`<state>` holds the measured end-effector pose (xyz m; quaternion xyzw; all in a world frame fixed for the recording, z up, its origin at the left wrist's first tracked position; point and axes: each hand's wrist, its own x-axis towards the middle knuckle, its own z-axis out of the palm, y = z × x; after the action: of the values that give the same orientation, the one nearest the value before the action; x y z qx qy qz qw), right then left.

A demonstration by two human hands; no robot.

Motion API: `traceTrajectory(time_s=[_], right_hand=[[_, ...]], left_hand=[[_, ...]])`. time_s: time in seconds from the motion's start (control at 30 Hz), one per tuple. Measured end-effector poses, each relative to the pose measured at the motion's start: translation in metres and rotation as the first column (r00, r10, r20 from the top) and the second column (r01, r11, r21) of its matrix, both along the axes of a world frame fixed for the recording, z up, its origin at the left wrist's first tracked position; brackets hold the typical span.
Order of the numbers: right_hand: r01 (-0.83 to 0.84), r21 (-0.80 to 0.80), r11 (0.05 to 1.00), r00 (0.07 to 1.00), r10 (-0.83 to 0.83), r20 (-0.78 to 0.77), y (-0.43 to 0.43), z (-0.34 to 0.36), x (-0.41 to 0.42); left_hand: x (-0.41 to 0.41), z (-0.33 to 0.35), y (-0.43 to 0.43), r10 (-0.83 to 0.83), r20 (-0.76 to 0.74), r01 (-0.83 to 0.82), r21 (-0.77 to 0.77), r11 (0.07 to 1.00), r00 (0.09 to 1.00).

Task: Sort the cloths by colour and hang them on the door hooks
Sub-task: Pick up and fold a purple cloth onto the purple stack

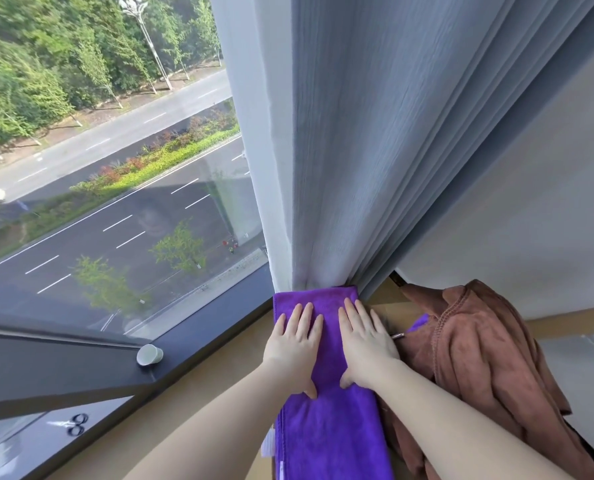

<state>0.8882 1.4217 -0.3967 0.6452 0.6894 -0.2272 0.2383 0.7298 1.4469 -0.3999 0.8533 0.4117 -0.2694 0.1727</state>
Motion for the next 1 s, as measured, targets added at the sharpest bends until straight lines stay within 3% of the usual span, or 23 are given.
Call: traceTrajectory(time_s=[0.33, 0.7, 0.87, 1.0], right_hand=[[0.221, 0.071, 0.973, 0.941, -0.194, -0.277, -0.007, 0.057, 0.012], [0.385, 0.273, 0.882, 0.902, -0.297, -0.314, -0.034, 0.127, 0.094], [0.498, 0.333, 0.801, 0.862, -0.414, -0.293, -0.061, 0.141, 0.137], [0.6, 0.291, 0.745, 0.799, -0.543, -0.256, -0.085, 0.138, 0.172]], left_hand=[[0.001, 0.031, 0.007, -0.056, 0.125, 0.06, -0.026, 0.998, 0.991], [0.074, 0.074, 0.004, -0.072, 0.172, 0.092, -0.114, 0.989, 0.982], [0.116, 0.093, -0.01, 0.01, 0.204, 0.03, -0.193, 0.981, 0.979], [0.143, 0.09, -0.022, 0.268, 0.302, -0.174, -0.305, 0.936, 0.915]])
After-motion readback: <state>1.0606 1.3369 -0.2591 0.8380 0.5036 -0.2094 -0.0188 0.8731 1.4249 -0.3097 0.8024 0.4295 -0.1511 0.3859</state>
